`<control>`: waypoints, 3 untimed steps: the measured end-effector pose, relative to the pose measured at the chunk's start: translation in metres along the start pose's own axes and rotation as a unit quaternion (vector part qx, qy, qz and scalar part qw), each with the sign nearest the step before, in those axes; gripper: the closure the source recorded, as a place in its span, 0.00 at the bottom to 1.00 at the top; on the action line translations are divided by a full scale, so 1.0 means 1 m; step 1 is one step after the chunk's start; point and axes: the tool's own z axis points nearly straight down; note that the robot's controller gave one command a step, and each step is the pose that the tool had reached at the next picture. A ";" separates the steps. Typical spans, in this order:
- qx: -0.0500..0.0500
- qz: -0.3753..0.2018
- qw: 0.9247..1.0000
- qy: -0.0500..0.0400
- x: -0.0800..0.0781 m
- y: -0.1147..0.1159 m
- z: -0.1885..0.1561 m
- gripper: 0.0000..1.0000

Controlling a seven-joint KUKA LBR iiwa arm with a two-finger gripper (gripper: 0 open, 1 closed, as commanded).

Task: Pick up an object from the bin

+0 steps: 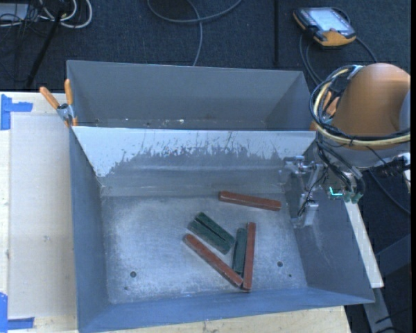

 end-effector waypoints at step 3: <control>0.001 -0.073 0.997 -0.004 -0.003 0.074 0.107 0.00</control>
Offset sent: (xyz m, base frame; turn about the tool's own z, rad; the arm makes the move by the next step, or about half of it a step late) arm 0.0284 0.0204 -0.0834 -0.0453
